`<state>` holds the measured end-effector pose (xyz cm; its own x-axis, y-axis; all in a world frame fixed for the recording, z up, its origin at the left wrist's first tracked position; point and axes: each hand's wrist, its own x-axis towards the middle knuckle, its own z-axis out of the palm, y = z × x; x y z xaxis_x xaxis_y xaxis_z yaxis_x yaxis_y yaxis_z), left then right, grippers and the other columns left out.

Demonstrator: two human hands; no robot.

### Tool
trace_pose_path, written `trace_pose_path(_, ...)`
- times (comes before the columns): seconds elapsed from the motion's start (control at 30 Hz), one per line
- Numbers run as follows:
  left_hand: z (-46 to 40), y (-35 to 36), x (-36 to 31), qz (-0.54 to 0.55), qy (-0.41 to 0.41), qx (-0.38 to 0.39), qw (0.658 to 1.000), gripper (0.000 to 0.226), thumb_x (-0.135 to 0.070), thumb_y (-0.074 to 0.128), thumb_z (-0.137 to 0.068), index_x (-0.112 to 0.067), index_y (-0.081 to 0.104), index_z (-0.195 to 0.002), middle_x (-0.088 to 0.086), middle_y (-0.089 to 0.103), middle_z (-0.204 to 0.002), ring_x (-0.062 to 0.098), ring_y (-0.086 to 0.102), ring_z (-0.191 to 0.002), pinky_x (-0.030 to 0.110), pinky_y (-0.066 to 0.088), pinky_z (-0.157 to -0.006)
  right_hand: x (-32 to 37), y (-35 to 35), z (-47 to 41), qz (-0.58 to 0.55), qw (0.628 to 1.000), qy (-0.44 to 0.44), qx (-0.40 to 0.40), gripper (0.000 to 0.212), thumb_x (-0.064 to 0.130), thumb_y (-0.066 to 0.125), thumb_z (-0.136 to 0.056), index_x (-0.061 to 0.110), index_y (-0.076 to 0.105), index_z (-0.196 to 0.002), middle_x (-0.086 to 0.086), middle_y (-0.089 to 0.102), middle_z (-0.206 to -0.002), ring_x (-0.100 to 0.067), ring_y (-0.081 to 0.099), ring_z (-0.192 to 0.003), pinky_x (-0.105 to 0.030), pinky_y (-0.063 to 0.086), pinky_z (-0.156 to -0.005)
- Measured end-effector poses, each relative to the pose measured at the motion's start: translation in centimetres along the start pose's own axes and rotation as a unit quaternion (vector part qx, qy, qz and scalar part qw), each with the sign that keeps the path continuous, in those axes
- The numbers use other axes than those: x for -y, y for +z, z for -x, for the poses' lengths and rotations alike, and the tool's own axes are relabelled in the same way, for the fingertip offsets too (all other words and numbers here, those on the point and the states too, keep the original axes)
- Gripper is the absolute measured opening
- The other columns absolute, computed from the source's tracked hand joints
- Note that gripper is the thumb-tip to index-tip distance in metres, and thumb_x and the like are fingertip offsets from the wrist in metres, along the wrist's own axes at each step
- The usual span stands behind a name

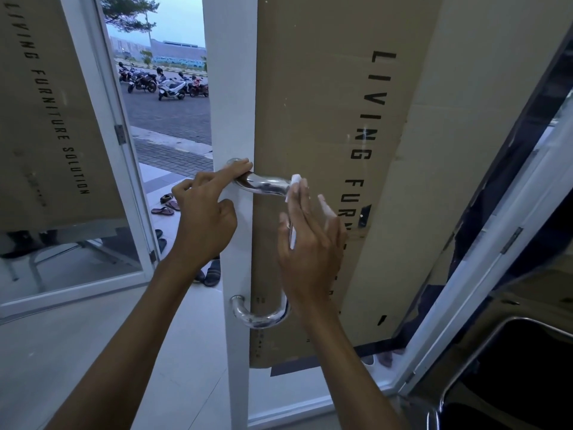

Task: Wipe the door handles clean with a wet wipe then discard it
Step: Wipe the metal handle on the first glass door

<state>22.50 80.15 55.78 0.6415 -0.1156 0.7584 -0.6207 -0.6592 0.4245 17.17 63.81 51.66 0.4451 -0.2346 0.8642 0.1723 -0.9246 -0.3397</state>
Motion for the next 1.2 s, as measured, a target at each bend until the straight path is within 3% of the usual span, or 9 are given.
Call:
trace_pose_path(0.17, -0.2, 0.1, 0.2, 0.003, -0.011, 0.002, 1.0, 0.079, 0.017, 0.058, -0.086, -0.034, 0.055, -0.147, -0.02, 0.055, -0.14, 0.017, 0.052, -0.127, 0.012, 0.009, -0.106, 1.4, 0.8, -1.4, 0.03, 0.996, -0.088, 0.01, 0.049, 0.033, 0.055, -0.107, 0.026, 0.051, -0.156, 0.011, 0.045, -0.163, -0.022, 0.046, -0.144, -0.045, 0.038, -0.114)
trace_pose_path(0.37, 0.0, 0.0, 0.0, 0.012, -0.006, 0.002, 1.0, 0.086, 0.019, 0.05, -0.078, -0.031, 0.055, -0.147, -0.011, 0.059, -0.146, 0.018, 0.054, -0.126, 0.012, 0.01, -0.107, 0.0, 0.9, 0.2, -0.014, 1.0, -0.011, -0.021, 0.049, 0.029, 0.055, -0.106, 0.022, 0.054, -0.154, 0.007, 0.048, -0.161, -0.023, 0.048, -0.141, -0.042, 0.041, -0.112)
trace_pose_path(0.57, -0.3, 0.1, 0.3, 0.017, -0.009, 0.003, 1.0, 0.081, 0.018, 0.056, -0.082, -0.031, 0.056, -0.146, -0.016, 0.059, -0.142, 0.018, 0.054, -0.125, 0.01, 0.009, -0.106, 0.9, 1.1, -0.6, 0.047, 0.99, -0.131, 0.02, 0.05, 0.032, 0.051, -0.109, 0.023, 0.048, -0.158, 0.006, 0.037, -0.168, -0.027, 0.036, -0.155, -0.046, 0.026, -0.126)
trace_pose_path(0.63, -0.2, 0.1, 0.4, 0.019, -0.009, 0.005, 1.0, 0.082, 0.019, 0.056, -0.082, -0.032, 0.056, -0.147, -0.016, 0.059, -0.141, 0.018, 0.054, -0.125, 0.015, 0.011, -0.109, 0.1, 1.1, -0.3, 0.06, 0.988, -0.138, 0.024, 0.052, 0.032, 0.051, -0.11, 0.023, 0.043, -0.16, 0.004, 0.033, -0.17, -0.028, 0.031, -0.157, -0.05, 0.024, -0.126)
trace_pose_path(0.73, -0.2, 0.1, 0.3, 0.027, -0.001, -0.006, 1.0, 0.081, 0.019, 0.056, -0.081, -0.029, 0.057, -0.146, -0.01, 0.061, -0.143, 0.024, 0.058, -0.124, 0.047, 0.029, -0.117, -0.7, 1.1, 0.2, 0.058, 0.992, -0.111, 0.026, 0.055, 0.031, 0.051, -0.11, 0.021, 0.038, -0.163, 0.002, 0.027, -0.172, -0.029, 0.027, -0.159, -0.053, 0.025, -0.125)
trace_pose_path(0.8, -0.3, 0.2, 0.4, 0.03, 0.014, -0.008, 0.999, 0.081, 0.019, 0.056, -0.079, -0.029, 0.059, -0.145, -0.015, 0.06, -0.14, 0.024, 0.06, -0.122, 0.06, 0.039, -0.109, -0.2, 1.3, 0.1, 0.061, 0.989, -0.133, 0.027, 0.056, 0.031, 0.052, -0.109, 0.021, 0.038, -0.163, 0.001, 0.027, -0.172, -0.03, 0.027, -0.159, -0.051, 0.022, -0.127)
trace_pose_path(0.9, -0.4, 0.4, 0.9, 0.03, 0.009, -0.001, 1.0, 0.079, 0.016, 0.063, -0.084, -0.033, 0.057, -0.146, -0.021, 0.057, -0.139, 0.023, 0.059, -0.123, 0.056, 0.037, -0.113, 0.8, 1.5, -0.5, 0.068, 0.981, -0.177, 0.037, 0.055, 0.034, 0.048, -0.111, 0.021, 0.038, -0.163, 0.001, 0.029, -0.172, -0.031, 0.027, -0.159, -0.052, 0.02, -0.129)
trace_pose_path(1.0, -0.3, 0.4, 0.7, 0.035, 0.006, -0.003, 0.999, 0.079, 0.017, 0.059, -0.083, -0.031, 0.058, -0.146, -0.019, 0.056, -0.142, 0.024, 0.058, -0.125, 0.048, 0.03, -0.113, -0.2, 1.3, 0.0, 0.088, 0.981, -0.167, 0.04, 0.054, 0.032, 0.037, -0.112, 0.023, 0.033, -0.165, 0.003, 0.025, -0.173, -0.028, 0.02, -0.161, -0.053, 0.019, -0.128)
trace_pose_path(1.2, -0.3, 0.4, 0.5, 0.05, 0.028, -0.017, 0.998, 0.08, 0.014, 0.05, -0.076, -0.025, 0.059, -0.145, -0.012, 0.058, -0.145, 0.025, 0.059, -0.121, 0.061, 0.04, -0.109, -1.8, 1.3, 1.2, 0.071, 0.992, -0.085, 0.055, 0.06, 0.03, 0.044, -0.109, 0.02, 0.028, -0.166, 0.001, 0.02, -0.175, -0.027, 0.014, -0.162, -0.056, 0.022, -0.125)
